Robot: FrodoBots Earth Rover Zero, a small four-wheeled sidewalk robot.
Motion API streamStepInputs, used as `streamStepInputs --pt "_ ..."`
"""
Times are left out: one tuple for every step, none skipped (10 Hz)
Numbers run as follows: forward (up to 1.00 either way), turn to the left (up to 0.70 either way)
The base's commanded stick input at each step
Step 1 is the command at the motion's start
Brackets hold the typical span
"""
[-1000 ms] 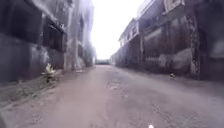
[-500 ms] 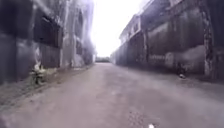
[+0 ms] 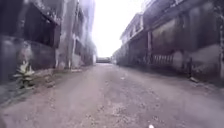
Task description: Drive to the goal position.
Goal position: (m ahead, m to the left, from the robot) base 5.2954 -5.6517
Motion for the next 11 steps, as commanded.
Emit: streamStepInputs --pt "1.00 0.00" --pt "1.00 0.00" --pt "1.00 0.00" --pt "1.00 0.00" --pt "1.00 0.00" --pt "1.00 0.00" --pt "1.00 0.00" --pt "1.00 0.00" --pt "1.00 0.00" --pt "1.00 0.00" --pt "1.00 0.00"
